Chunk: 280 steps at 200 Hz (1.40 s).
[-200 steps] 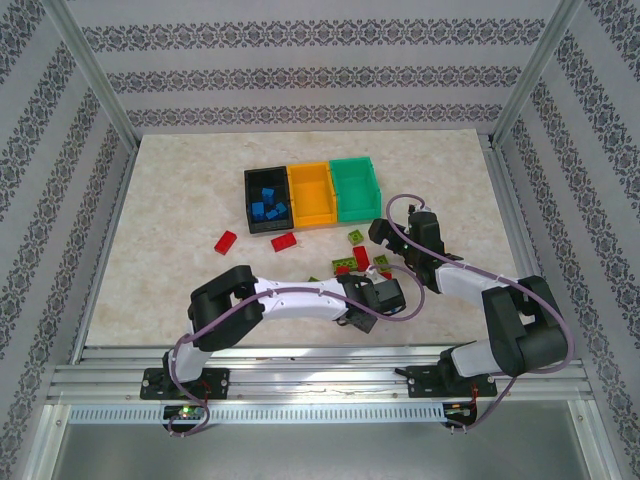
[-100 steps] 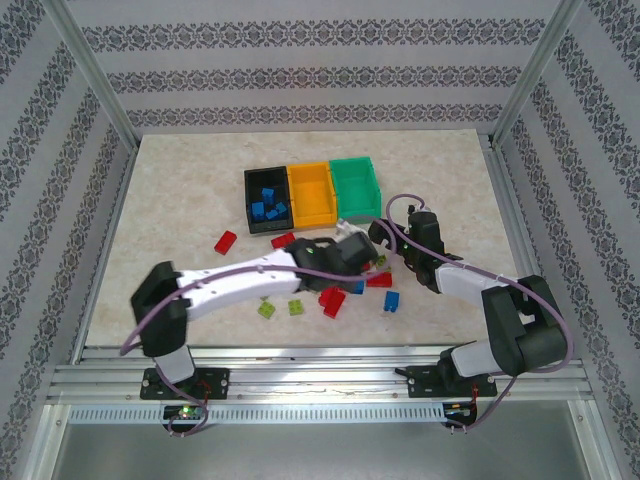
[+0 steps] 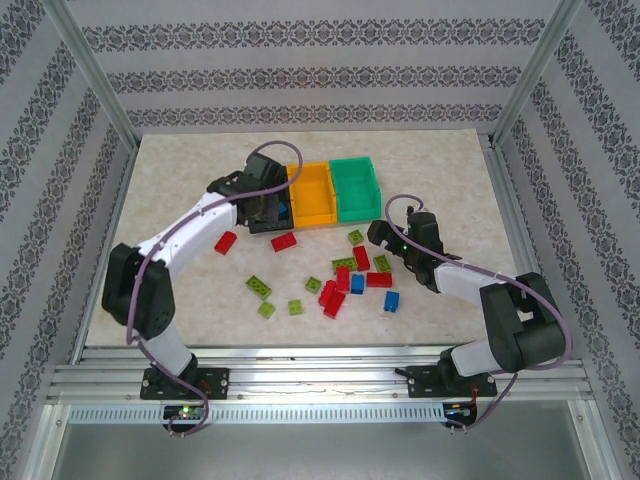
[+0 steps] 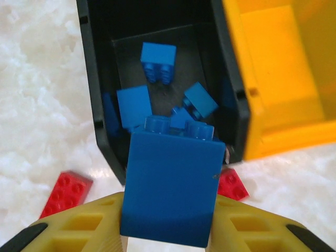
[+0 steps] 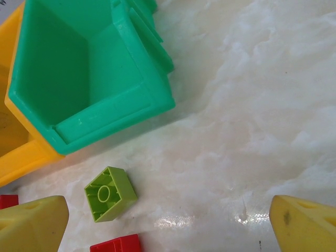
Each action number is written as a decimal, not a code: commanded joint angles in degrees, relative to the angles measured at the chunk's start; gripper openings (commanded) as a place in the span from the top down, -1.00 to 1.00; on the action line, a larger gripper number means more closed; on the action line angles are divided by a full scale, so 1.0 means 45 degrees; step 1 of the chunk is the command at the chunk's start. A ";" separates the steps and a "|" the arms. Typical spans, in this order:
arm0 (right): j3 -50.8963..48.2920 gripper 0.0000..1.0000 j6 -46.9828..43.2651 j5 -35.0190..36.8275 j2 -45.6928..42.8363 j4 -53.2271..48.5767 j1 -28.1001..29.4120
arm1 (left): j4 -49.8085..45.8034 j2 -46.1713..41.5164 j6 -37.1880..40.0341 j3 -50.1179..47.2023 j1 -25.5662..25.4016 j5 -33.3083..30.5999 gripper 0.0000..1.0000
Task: Sort the legos into containers by color
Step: Place the lego in the container, then pick up the lego from the bottom-center of the table.
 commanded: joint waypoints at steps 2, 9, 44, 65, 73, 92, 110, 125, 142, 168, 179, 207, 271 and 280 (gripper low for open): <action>0.0062 -0.96 0.0117 -0.0072 0.0088 0.0163 0.0126 | 0.0228 0.1109 0.1047 0.1589 0.0528 0.0588 0.17; 0.0082 -0.97 0.0109 -0.0076 0.0115 0.0128 0.0120 | 0.0084 0.1496 0.1114 0.2091 0.0663 0.0578 0.09; 0.0125 -0.96 0.0032 -0.0125 0.0106 0.0066 0.0198 | -0.0493 0.2404 0.0945 0.3523 0.0870 0.0756 -0.40; 0.0185 -0.96 -0.0057 -0.0316 0.0109 0.0036 0.0233 | 0.0560 0.1474 0.0443 0.2276 0.0864 0.1633 -0.40; 0.0231 -0.96 -0.0166 -0.0451 0.0055 -0.0015 0.0308 | 0.1119 0.0900 0.0182 0.1464 0.0867 0.1911 -0.41; 0.0467 -0.92 -0.0714 -0.0557 -0.0008 -0.0431 0.0795 | 0.2928 -0.0655 -0.0647 -0.0930 0.0829 0.2744 -0.41; 0.0575 -0.85 -0.1027 -0.1095 -0.0044 -0.0815 0.1146 | 0.4415 -0.1952 -0.1388 -0.2970 0.0729 0.3349 -0.39; 0.0610 -0.71 -0.0783 -0.1883 -0.0197 -0.1273 0.1289 | 0.5578 -0.2736 -0.1901 -0.4363 0.0514 0.3679 -0.38; 0.0614 -0.55 -0.0492 -0.2714 -0.0622 -0.2062 0.1507 | 0.6590 -0.3360 -0.2282 -0.5482 0.0100 0.3751 -0.37; 0.1116 -0.44 -0.1181 -0.1759 -0.1702 -0.5244 0.2448 | 0.8558 -0.3713 -0.3181 -0.6907 -0.0630 0.3921 -0.37; 0.1446 -0.40 -0.1650 -0.0931 -0.2120 -0.6794 0.2910 | 0.9652 -0.3769 -0.3580 -0.7472 -0.1039 0.3860 -0.36; 0.2256 -0.27 -0.1958 -0.0301 -0.2575 -0.9712 0.3624 | 1.1711 -0.3885 -0.4144 -0.8673 -0.2367 0.2814 -0.35; 0.3470 -0.18 -0.1538 0.0525 -0.1105 -1.1600 0.4923 | 1.2269 -0.3942 -0.3655 -0.8963 -0.3280 0.3211 -0.35; 0.3683 -0.18 -0.1481 0.0576 -0.0768 -1.1624 0.5077 | 1.2174 -0.4327 -0.3603 -0.9149 -0.3287 0.3058 -0.35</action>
